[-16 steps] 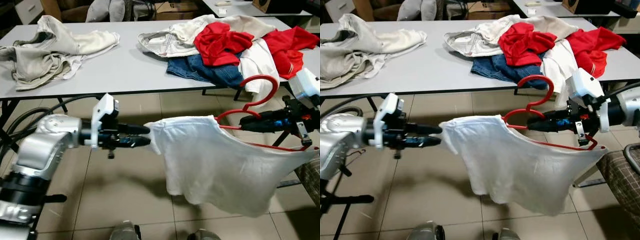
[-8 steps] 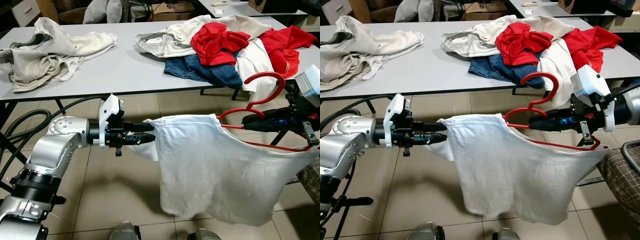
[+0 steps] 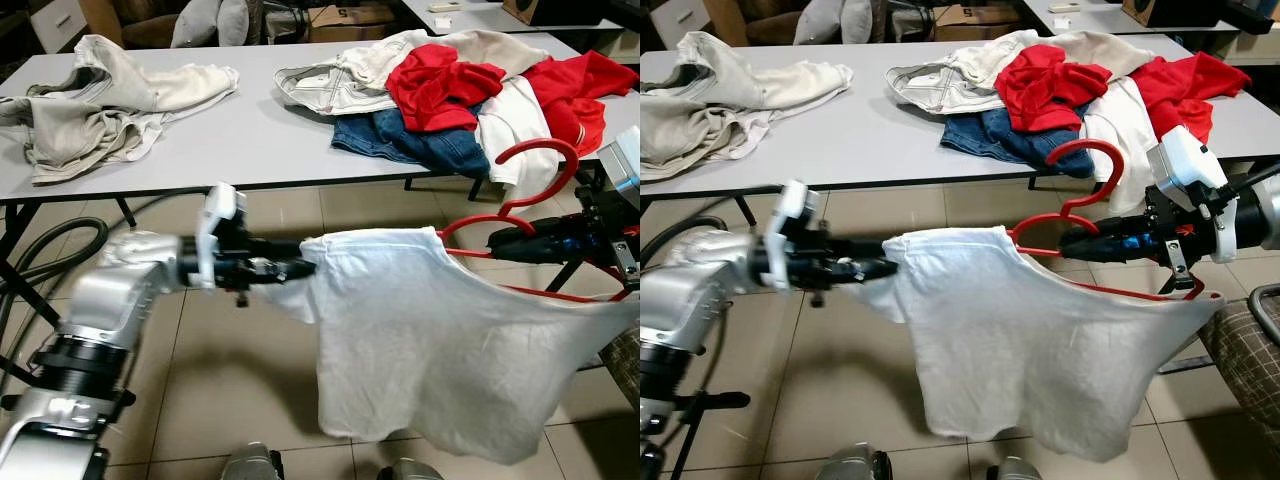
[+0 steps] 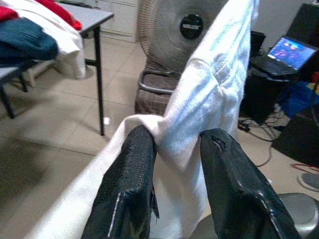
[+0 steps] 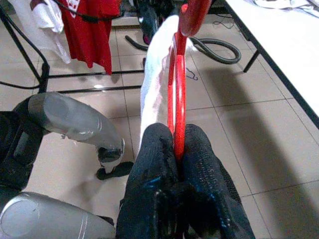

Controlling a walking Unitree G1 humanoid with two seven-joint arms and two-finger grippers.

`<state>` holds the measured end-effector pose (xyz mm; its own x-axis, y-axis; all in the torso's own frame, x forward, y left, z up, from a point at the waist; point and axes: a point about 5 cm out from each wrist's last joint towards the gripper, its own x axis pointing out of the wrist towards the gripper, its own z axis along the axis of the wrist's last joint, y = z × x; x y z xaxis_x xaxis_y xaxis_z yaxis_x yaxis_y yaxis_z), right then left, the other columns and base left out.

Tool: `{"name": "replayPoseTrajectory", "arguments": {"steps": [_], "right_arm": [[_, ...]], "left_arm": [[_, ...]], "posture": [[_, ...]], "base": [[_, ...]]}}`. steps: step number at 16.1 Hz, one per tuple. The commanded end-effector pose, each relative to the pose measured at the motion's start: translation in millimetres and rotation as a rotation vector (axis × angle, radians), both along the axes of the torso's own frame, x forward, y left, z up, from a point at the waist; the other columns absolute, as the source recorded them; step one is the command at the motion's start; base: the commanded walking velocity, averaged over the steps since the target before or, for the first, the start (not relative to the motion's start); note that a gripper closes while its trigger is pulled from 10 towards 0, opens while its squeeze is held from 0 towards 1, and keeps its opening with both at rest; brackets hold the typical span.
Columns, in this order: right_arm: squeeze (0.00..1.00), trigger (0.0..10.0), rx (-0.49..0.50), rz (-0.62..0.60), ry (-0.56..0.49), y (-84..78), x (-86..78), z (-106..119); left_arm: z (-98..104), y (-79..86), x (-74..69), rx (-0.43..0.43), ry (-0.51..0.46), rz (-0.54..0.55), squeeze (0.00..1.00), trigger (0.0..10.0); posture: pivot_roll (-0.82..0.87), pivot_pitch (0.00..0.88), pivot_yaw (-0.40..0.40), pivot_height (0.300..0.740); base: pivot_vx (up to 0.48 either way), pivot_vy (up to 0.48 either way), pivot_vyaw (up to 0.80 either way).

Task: Hang hanger

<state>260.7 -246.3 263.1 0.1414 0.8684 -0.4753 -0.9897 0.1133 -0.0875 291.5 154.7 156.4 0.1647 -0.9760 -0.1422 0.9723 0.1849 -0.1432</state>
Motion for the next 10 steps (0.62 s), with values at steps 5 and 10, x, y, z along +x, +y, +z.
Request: {"name": "replayPoseTrajectory", "arguments": {"steps": [5,10], "right_arm": [[0.0,0.0,0.024,0.024,-0.047,3.7,-0.2,11.1],[0.0,0.0,0.032,0.027,-0.058,3.6,2.2,15.5]], "left_arm": [[-3.9,-3.4,-4.3,0.026,0.035,-0.061,0.0,0.0],[-10.8,-0.2,-5.5,0.062,0.039,-0.045,0.0,0.0]], "posture": [[-0.14,0.0,0.077,0.74],[-0.13,0.0,0.076,0.74]], "base": [[0.0,0.0,0.0],[0.0,0.0,0.0]]}}
